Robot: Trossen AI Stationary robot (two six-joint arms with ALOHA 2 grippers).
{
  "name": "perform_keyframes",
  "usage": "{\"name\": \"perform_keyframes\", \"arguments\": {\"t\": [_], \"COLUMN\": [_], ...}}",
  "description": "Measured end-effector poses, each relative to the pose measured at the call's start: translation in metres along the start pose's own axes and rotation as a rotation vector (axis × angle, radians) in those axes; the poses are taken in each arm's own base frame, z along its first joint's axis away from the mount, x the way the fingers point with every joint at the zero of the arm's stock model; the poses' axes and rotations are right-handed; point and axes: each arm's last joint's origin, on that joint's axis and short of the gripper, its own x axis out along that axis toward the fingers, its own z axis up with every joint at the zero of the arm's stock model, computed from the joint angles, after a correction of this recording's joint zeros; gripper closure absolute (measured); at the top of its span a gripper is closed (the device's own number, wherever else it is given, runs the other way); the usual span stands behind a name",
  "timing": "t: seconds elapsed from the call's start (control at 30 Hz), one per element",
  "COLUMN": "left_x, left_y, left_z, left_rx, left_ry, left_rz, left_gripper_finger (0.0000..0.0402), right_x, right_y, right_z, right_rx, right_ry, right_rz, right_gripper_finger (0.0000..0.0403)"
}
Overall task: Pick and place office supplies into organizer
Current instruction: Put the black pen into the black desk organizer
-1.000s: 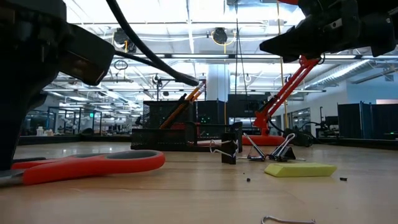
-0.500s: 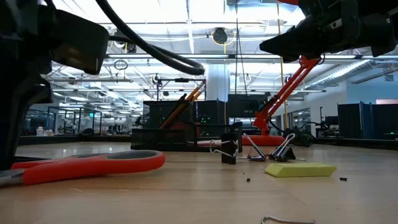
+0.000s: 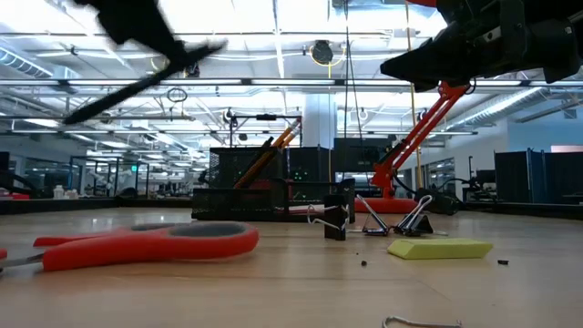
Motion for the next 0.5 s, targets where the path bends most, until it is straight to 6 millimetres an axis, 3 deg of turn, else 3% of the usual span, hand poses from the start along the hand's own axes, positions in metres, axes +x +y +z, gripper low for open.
{"name": "perform_keyframes", "arguments": {"t": [0.17,0.27,0.37,0.5], "left_x": [-0.028,-0.034,-0.025,0.001], "left_y": [0.018,0.031,0.049,0.081], "left_z": [0.024,0.041,0.055,0.065], "left_rx": [0.230,0.330,0.392,0.426], "left_ry": [-0.236,-0.316,-0.336,-0.385], "left_rz": [0.169,0.261,0.278,0.171], "left_gripper_finger": [0.0387,0.0387,0.0396,0.0394], "right_x": [0.000,0.000,0.000,0.000], "right_y": [0.000,0.000,0.000,0.000], "right_z": [0.000,0.000,0.000,0.001], "right_rx": [0.010,0.023,0.023,0.024], "right_ry": [0.000,0.000,-0.005,-0.012], "right_rz": [0.000,0.000,0.000,-0.002], "right_gripper_finger": [0.0364,0.0365,0.0364,0.0367]}}
